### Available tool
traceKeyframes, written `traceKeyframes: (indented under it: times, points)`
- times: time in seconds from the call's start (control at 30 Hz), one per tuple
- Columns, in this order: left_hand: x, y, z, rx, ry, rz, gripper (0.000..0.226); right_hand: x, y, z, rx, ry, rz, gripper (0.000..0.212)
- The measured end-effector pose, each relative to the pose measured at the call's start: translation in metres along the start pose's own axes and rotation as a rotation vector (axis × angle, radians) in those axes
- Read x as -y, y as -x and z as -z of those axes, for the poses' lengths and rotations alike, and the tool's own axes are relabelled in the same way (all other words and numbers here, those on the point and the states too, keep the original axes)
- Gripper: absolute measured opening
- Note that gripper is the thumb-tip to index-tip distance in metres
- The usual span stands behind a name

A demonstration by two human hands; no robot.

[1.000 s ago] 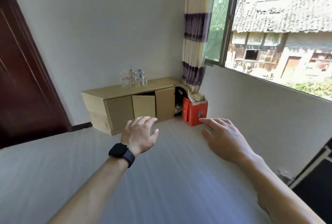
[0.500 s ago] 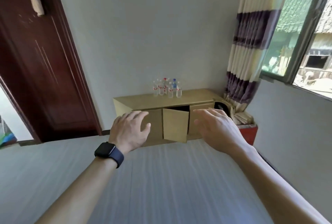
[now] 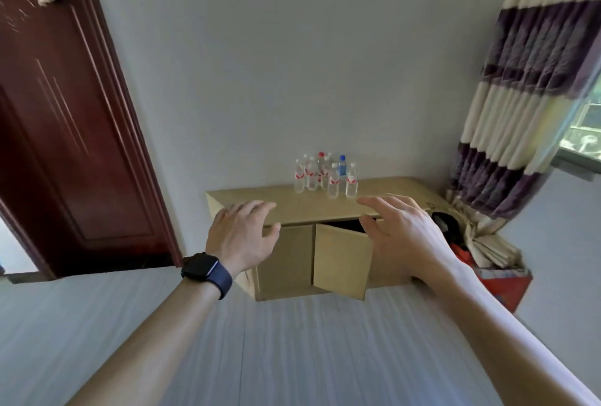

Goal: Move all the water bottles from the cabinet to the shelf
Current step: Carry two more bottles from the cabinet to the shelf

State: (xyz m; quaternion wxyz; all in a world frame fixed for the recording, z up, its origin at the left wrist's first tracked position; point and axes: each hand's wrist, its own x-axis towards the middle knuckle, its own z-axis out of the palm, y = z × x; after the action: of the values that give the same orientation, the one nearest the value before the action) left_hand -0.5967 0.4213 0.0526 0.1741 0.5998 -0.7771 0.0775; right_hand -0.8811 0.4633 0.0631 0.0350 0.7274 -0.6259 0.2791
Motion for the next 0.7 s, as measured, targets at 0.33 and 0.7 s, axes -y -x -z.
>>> traceKeyframes:
  times: [0.33,0.7]
  points:
    - [0.084,-0.211,-0.091,0.078,0.025,-0.024,0.049,-0.030,-0.198,-0.112,0.057,0.020,-0.013,0.041]
    - [0.142,-0.450,-0.212,0.159,0.035,0.028,0.050,-0.123,-0.427,-0.247,0.099,-0.009,0.002,0.041]
